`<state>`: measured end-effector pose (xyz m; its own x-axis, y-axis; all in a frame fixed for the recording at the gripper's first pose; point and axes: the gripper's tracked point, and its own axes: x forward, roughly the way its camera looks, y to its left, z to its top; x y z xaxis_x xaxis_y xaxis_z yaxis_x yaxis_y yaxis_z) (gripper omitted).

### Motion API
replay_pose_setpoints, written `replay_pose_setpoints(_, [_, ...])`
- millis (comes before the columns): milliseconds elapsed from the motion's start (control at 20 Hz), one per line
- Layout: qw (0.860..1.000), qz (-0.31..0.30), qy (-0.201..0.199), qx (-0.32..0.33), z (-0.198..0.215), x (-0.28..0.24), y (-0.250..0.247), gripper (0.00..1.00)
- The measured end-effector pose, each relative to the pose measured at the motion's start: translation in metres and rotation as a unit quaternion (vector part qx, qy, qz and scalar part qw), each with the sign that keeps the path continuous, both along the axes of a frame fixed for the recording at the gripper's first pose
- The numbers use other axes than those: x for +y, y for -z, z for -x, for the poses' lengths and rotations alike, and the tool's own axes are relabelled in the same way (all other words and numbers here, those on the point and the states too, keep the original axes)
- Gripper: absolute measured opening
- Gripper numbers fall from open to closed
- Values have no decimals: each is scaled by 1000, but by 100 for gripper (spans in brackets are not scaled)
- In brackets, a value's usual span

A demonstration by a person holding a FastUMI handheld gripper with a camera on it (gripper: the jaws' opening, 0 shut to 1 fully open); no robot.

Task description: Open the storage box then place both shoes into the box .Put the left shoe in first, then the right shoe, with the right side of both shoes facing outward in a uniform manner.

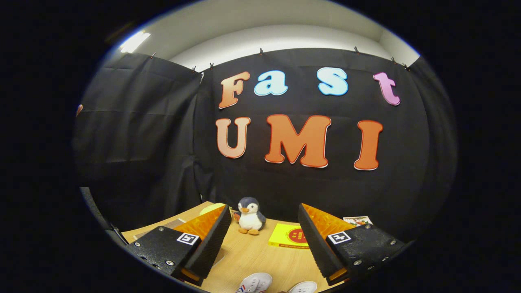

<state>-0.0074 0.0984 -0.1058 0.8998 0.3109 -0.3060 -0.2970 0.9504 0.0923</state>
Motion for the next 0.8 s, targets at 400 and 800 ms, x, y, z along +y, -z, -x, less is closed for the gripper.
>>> replay_pose_setpoints(400, [986, -52, -77, 139, 34, 57, 64, 98])
replay_pose_setpoints(800, [946, -125, -122, 272, 68, 101, 116, 96])
